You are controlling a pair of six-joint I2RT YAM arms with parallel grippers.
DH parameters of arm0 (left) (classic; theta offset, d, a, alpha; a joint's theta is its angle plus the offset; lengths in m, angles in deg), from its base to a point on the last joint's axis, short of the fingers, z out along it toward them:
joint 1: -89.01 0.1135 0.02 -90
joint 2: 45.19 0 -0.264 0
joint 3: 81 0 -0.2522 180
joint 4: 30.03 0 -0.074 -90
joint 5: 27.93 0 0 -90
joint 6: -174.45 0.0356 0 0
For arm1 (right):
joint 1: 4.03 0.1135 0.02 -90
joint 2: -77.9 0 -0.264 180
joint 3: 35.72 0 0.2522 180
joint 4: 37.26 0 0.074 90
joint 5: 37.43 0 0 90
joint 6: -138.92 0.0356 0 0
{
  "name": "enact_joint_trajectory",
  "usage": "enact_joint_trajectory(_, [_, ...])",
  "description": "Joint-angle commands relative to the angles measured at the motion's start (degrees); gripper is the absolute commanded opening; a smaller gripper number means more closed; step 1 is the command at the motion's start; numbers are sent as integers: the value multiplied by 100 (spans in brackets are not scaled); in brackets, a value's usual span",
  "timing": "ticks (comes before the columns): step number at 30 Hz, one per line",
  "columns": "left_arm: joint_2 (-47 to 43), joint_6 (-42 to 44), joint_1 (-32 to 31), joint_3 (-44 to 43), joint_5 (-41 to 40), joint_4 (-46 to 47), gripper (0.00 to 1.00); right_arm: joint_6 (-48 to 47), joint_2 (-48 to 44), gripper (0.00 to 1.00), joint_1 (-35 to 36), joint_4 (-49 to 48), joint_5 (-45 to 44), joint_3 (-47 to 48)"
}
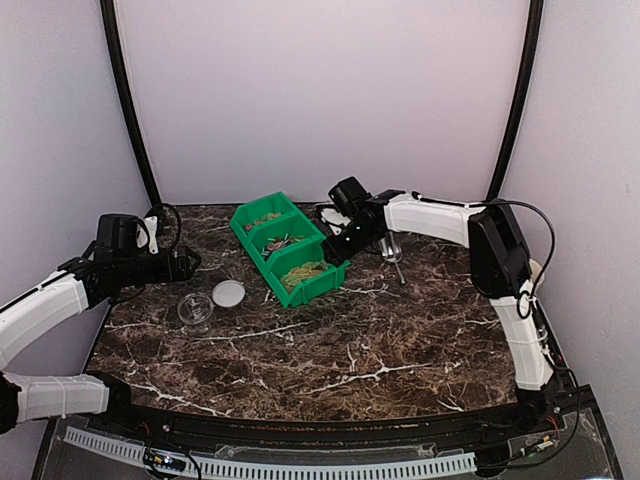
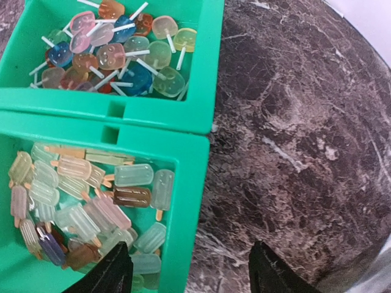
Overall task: Pack the candies
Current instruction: Move the storage box to the corner of the board.
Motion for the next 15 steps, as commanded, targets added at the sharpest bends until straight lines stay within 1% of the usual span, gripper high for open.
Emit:
enact_joint_trajectory(1, [-47, -19, -14, 82, 28, 85, 99, 716, -700, 70, 37, -88, -729, -358])
enact_joint_trajectory(4, [-52, -22, -16, 82, 10, 74, 99, 1060, -1155, 80, 38, -466, -895, -977])
enact_joint_trajectory(6, [-73, -26, -17, 73, -6, 55, 99, 1261, -1463, 85, 46, -683, -936, -1379])
enact_joint_trajectory(8, [-110, -13, -16, 78, -61, 47, 99, 1460, -1749, 88, 54, -847, -934, -1747])
enact_joint_trajectory(12, [-163, -4, -16, 75, -175, 44, 99, 1932, -2327, 88, 165, -1255, -841, -2512])
enact_joint_trajectory(15, [-168, -13, -10, 82, -204, 54, 99, 2311, -2659, 88, 297, -1588, -565, -3054])
